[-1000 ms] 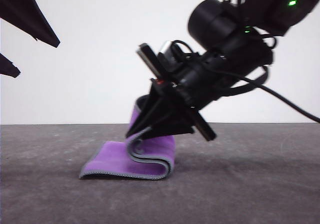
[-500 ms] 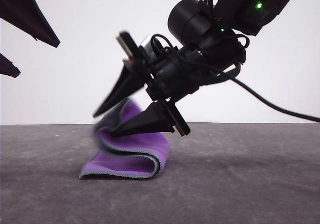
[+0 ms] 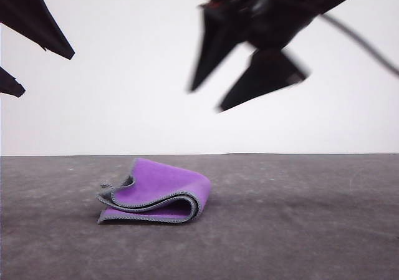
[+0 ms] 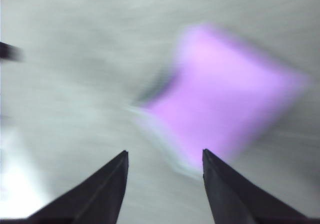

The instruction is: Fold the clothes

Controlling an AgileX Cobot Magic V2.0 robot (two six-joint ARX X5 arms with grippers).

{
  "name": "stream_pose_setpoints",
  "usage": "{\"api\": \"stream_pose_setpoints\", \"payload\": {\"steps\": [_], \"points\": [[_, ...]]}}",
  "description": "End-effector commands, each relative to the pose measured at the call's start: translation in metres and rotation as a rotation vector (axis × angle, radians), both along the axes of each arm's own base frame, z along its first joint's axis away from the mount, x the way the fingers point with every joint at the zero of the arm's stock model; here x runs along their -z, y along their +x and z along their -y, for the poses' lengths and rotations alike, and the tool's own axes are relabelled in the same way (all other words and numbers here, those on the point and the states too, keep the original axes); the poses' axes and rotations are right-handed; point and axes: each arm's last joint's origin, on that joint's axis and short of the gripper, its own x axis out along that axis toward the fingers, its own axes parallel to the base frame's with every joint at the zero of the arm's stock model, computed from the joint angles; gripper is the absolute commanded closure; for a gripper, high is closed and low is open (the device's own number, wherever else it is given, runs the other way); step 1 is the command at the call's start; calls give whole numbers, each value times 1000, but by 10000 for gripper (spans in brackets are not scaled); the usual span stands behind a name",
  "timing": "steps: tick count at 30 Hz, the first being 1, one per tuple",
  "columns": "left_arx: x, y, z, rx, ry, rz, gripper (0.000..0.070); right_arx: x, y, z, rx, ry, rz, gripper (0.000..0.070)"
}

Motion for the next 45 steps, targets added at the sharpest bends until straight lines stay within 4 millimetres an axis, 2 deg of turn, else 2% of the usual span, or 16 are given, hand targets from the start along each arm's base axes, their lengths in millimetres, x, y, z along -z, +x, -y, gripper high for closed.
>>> {"api": "stream_pose_setpoints", "payload": {"steps": [1,4,8,15,20,27,28,29,31,32,45], "points": [[-4,1,1,1,-8,13,147,-8,-4,7,-36,-132,133,404],[-4,1,1,0,-9,12,147,-18,-15,25,2,-211,201,404],[-4,1,1,0,-9,12,147,-19,-30,51,75,-190,270,404],[-4,1,1,0,-9,13,147,7,-58,84,186,-70,372,408],[-4,1,1,0,-10,15,147,27,-70,96,237,71,381,413],[-5,1,1,1,-12,19,151,30,-73,97,221,56,381,416],[-5,1,1,1,-12,19,164,30,-73,97,221,55,380,426],[-5,2,1,1,-13,22,302,30,-73,97,221,55,380,520],[-5,2,2,-1,-19,22,673,30,-72,97,224,52,389,672],[-6,2,2,-3,-22,24,700,29,-72,97,231,51,397,683],[-7,2,2,2,-31,32,700,27,-71,97,243,58,419,684]]}}
